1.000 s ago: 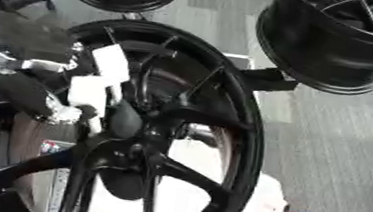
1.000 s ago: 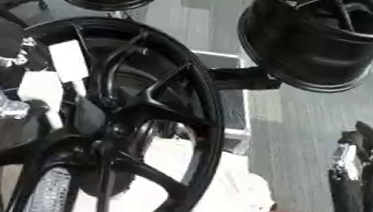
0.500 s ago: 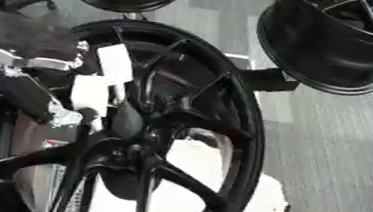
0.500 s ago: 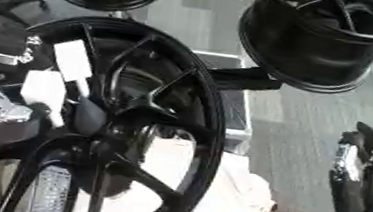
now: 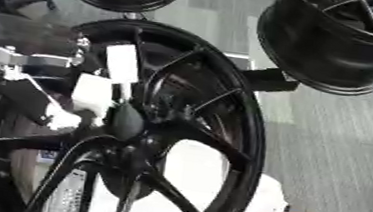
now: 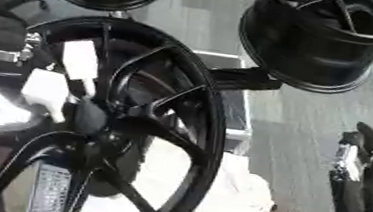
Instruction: Pull the pin out of the wheel hub.
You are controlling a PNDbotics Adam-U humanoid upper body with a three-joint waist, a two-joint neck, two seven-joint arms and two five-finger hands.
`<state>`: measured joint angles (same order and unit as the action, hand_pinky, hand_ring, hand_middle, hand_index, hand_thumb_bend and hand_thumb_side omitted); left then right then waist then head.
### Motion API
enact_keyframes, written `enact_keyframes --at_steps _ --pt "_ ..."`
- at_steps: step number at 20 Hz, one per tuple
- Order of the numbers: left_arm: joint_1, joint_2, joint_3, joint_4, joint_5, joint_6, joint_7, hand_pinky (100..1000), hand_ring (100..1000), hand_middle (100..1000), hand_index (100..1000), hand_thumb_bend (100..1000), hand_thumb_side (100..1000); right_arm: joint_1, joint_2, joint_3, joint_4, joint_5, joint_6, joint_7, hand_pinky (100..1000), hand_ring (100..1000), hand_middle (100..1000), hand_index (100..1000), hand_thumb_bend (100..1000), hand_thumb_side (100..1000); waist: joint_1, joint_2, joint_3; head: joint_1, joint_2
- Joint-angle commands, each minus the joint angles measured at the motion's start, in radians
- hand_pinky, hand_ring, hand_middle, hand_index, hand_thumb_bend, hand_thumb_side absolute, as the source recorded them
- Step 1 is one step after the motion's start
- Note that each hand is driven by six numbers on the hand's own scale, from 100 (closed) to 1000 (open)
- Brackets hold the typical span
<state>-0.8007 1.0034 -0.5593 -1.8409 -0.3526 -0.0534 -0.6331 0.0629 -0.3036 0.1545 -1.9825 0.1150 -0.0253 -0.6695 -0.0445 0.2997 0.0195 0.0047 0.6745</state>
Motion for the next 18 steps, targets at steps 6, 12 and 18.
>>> enact_keyframes --at_steps 6,12,18 --pt "0.005 0.056 0.068 -0.066 0.077 0.043 -0.009 555 439 284 497 100 467 0.001 -0.009 -0.007 -0.018 -0.006 0.001 -0.002 884 862 635 800 100 673 0.003 -0.022 0.001 0.002 -0.018" --pt "0.015 0.079 0.127 -0.098 0.144 0.076 -0.010 555 431 266 484 100 394 0.003 -0.010 -0.010 -0.018 -0.005 -0.002 -0.005 885 862 635 800 100 667 0.001 -0.025 0.002 0.000 -0.019" --pt "-0.004 0.095 0.221 -0.109 0.270 0.108 0.003 557 421 254 481 100 285 0.007 -0.017 -0.015 -0.018 0.001 -0.006 -0.007 885 862 635 800 100 657 -0.001 -0.029 0.008 -0.006 -0.016"
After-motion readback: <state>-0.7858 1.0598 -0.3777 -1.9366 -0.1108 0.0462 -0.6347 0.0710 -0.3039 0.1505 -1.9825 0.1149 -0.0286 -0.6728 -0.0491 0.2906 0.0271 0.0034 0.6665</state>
